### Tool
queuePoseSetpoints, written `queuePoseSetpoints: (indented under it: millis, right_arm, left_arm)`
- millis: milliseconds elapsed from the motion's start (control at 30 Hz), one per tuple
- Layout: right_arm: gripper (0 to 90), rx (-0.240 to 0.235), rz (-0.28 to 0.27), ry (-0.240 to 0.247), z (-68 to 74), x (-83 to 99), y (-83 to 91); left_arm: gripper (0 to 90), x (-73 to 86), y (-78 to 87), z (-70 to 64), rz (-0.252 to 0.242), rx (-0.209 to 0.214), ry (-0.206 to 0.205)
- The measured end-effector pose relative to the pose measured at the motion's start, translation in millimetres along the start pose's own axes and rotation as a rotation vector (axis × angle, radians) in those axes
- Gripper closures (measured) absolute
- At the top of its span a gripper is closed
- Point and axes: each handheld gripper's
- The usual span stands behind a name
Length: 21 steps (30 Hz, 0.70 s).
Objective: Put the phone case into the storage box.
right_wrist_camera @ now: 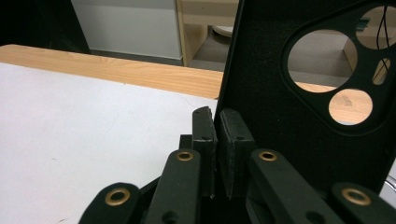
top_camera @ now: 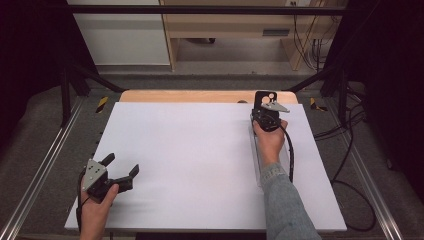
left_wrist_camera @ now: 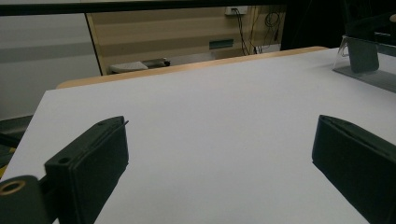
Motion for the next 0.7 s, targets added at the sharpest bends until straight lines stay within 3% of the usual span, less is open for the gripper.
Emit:
queuePoseSetpoints:
  millis: [700]
  right_arm:
    - [83.3, -0.010, 0.004, -0.001, -1.0, 1.2, 0.1]
  left_arm:
    - [4.1, 0.2, -0.9, -1.1, 0.006, 0.007, -0.003]
Point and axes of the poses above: each handheld gripper's, and its own axes: y roughly backward along the jaws, x roughly out of its underside, z roughly to its left, and after that the axes turned 4 degrees about z, right-handed
